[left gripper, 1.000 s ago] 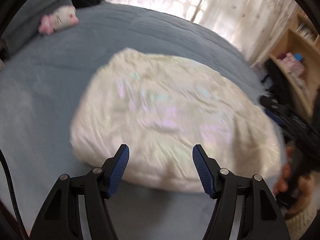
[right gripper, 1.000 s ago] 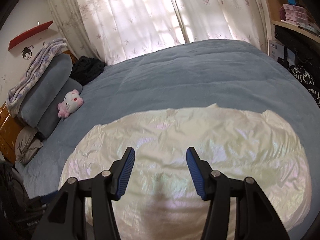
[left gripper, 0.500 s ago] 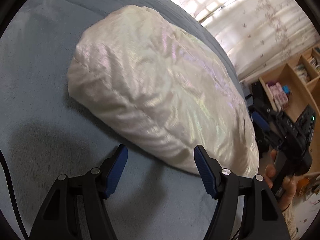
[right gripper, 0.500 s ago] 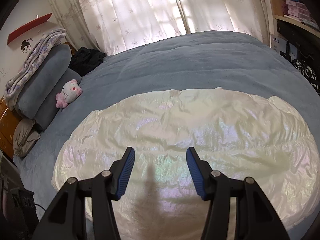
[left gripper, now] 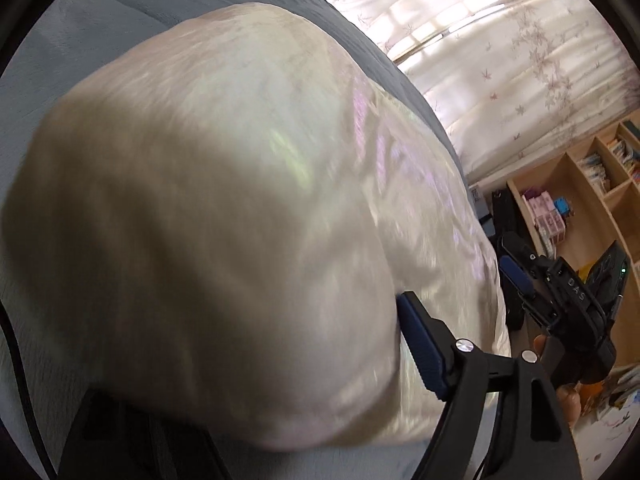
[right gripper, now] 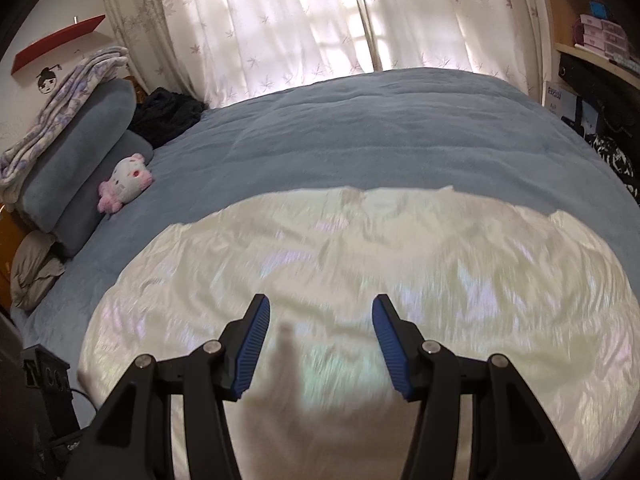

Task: Fold large clothes

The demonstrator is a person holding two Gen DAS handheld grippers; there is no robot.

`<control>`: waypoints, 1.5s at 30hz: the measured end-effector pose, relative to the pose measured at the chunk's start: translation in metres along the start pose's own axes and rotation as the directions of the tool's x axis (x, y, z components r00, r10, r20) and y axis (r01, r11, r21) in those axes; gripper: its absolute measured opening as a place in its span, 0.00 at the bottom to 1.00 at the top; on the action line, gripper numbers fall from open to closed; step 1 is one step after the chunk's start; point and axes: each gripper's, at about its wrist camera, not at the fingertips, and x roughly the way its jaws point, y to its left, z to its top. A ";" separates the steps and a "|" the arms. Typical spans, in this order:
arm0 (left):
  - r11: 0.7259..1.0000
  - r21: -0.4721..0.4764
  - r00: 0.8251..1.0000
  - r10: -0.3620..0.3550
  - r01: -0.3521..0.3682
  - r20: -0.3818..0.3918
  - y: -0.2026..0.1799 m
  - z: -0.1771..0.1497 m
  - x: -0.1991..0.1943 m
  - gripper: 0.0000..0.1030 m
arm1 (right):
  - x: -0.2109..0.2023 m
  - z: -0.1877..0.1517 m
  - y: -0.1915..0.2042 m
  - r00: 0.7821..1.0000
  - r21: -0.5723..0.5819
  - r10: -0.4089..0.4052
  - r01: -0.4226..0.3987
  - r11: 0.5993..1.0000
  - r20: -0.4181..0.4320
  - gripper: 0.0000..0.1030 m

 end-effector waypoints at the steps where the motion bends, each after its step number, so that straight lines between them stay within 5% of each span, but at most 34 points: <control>1: 1.000 -0.003 1.000 -0.003 0.003 0.004 0.001 0.001 0.000 0.75 | 0.005 0.005 0.000 1.000 0.005 -0.014 0.014 1.000 0.010 0.50; 7: 1.000 -0.005 0.999 -0.007 0.008 0.045 0.000 0.009 0.008 0.78 | 0.042 0.030 -0.004 0.993 0.041 -0.109 0.108 0.993 0.039 0.42; 10: 1.000 0.006 0.998 0.000 0.000 0.060 -0.004 0.012 0.010 0.80 | 0.075 0.026 -0.008 0.988 0.023 -0.151 0.151 0.988 -0.016 0.43; 16: 0.994 0.089 0.990 0.043 -0.055 0.133 -0.026 0.012 0.003 0.81 | 0.109 -0.003 -0.006 0.984 -0.026 -0.180 0.179 0.983 -0.018 0.43; 26: 0.949 0.262 0.960 0.108 -0.177 0.259 -0.073 -0.011 -0.010 0.80 | 0.125 -0.012 -0.020 0.989 0.007 -0.145 0.145 0.989 -0.023 0.43; 31: 0.911 0.351 0.942 0.099 -0.215 0.321 -0.102 -0.018 -0.010 0.80 | 0.130 -0.011 -0.027 0.994 0.030 -0.110 0.111 0.993 -0.028 0.43; 45: 0.737 0.593 0.888 0.022 -0.324 0.458 -0.185 -0.045 -0.006 0.80 | 0.127 -0.011 -0.049 0.999 0.127 0.038 -0.039 0.991 0.011 0.44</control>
